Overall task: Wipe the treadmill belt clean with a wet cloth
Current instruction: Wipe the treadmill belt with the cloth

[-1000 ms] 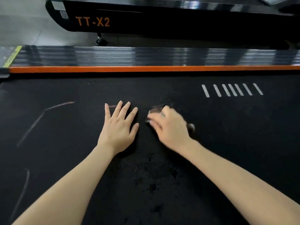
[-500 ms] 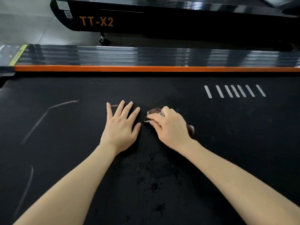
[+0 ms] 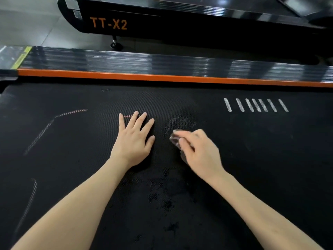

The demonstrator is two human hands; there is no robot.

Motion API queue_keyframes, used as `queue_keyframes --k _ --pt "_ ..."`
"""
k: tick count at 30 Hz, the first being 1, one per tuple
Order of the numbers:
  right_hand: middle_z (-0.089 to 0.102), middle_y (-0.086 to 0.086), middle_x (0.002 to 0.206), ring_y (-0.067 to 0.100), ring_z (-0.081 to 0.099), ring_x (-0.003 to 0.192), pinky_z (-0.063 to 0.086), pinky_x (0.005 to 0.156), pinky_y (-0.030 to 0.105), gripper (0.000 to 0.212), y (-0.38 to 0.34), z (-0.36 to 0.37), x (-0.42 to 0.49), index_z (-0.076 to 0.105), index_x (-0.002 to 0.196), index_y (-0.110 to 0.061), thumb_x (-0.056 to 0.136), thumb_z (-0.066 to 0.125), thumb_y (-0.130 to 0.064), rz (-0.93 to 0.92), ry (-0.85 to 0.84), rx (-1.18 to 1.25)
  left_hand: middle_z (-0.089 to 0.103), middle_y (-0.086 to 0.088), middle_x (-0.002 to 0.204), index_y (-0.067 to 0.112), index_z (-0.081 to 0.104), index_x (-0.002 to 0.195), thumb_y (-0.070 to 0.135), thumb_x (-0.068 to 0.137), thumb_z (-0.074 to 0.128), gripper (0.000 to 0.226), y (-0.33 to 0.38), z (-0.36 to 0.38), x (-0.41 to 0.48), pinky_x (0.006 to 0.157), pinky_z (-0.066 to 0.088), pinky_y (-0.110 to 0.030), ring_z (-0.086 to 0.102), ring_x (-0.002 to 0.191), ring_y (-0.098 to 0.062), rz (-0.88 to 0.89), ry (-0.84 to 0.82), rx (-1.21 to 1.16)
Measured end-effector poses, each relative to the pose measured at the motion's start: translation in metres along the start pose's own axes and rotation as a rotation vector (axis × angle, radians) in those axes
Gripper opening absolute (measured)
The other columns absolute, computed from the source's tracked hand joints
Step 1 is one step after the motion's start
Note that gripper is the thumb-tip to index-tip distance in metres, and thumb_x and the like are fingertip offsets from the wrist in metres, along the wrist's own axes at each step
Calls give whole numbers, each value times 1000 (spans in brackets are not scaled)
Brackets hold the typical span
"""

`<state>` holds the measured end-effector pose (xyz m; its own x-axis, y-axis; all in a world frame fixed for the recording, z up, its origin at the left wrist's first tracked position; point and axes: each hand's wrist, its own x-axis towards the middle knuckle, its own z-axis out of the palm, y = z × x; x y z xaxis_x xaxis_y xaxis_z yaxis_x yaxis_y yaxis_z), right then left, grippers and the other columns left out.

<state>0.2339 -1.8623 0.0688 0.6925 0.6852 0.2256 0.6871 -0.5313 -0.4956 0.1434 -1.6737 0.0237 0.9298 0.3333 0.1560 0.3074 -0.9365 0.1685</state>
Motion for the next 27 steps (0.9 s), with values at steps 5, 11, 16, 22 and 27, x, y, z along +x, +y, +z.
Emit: queue_keyframes --k 5,11,16,22,27 --pt "65 -10 108 0 60 96 45 91 18 23 0 -46 35 61 110 -30 101 42 -21 226 -92 614 34 -11 150 18 39 143 50 90 19 65 0 -1 0 114 0 -60 17 144 -32 -4 0 -11" --pt "60 11 119 28 55 110 44 92 44 40 43 -70 58 56 130 -11 99 36 -27 168 210 -252 38 -11 148 17 42 141 50 90 20 65 0 -1 0 114 5 -61 21 142 -32 -8 -11 -13" --pt "45 16 142 39 44 127 35 102 58 68 20 -7 35 48 139 -24 86 32 -63 -91 -106 -375 39 -12 147 16 44 140 49 90 21 64 0 -2 0 114 5 -61 23 142 -33 -8 -10 -10" --pt "42 17 144 45 43 124 30 105 61 42 62 18 65 59 129 -26 93 42 -39 -223 -142 -255 36 -11 149 18 41 142 50 89 17 67 0 0 2 114 4 -59 20 143 -32 -6 -22 1" --pt "52 15 131 39 47 108 46 90 53 35 47 32 92 63 125 -19 96 46 -31 -144 -61 -268 33 -9 151 20 38 144 52 88 14 68 0 -1 2 115 0 -58 16 144 -30 -9 -26 -8"
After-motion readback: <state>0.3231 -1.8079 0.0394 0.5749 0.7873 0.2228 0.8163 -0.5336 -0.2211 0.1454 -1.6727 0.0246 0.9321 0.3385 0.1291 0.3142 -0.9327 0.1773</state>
